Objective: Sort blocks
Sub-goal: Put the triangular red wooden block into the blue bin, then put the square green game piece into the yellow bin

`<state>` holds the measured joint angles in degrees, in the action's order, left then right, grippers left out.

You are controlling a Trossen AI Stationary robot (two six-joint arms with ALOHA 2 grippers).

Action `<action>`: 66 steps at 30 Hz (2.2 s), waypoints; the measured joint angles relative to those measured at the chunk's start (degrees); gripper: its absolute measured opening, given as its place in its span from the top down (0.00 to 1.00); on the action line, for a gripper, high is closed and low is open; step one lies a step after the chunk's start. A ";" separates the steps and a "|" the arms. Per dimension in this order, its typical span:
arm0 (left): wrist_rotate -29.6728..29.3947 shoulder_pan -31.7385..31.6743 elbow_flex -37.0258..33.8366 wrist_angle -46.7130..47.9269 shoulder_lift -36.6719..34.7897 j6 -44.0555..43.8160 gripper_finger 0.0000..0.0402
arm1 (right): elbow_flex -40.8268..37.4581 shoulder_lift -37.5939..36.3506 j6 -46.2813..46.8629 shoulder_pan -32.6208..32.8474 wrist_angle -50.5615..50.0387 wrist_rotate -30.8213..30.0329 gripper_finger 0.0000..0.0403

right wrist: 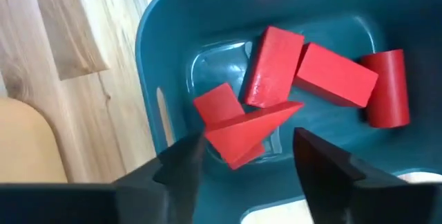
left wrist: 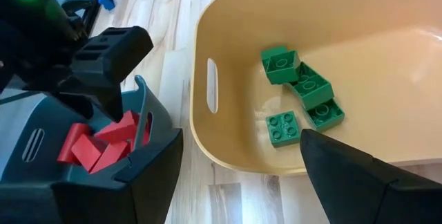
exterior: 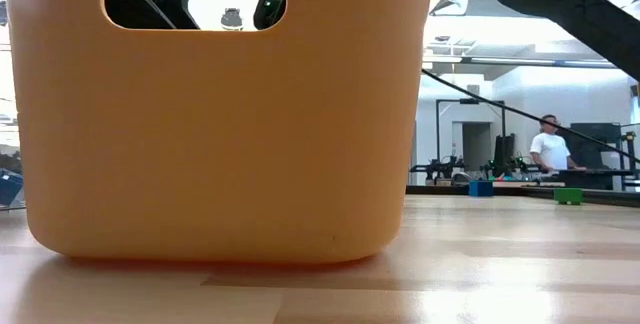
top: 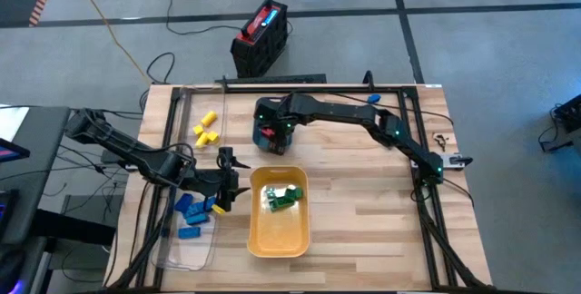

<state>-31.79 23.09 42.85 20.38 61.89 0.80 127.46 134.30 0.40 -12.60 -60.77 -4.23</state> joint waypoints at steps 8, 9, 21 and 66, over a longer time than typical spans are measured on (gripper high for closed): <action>0.00 0.00 0.00 -0.11 0.00 -0.02 0.28 | -0.02 -3.98 -0.94 0.16 -0.66 -0.20 0.37; 0.00 0.00 0.00 -0.11 0.00 -0.05 0.28 | -0.02 -5.28 -0.96 0.37 -0.68 -0.20 0.37; -0.02 0.00 0.00 -0.32 0.00 -1.90 0.28 | -16.48 -26.03 2.03 2.32 -0.69 -15.75 0.37; -0.31 0.02 -0.01 2.15 0.07 -7.42 0.28 | -71.66 -48.93 13.10 -21.68 0.81 -9.70 0.37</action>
<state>-32.10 23.11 42.84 22.53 61.95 -6.62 55.80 85.37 13.51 -34.28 -59.95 -13.93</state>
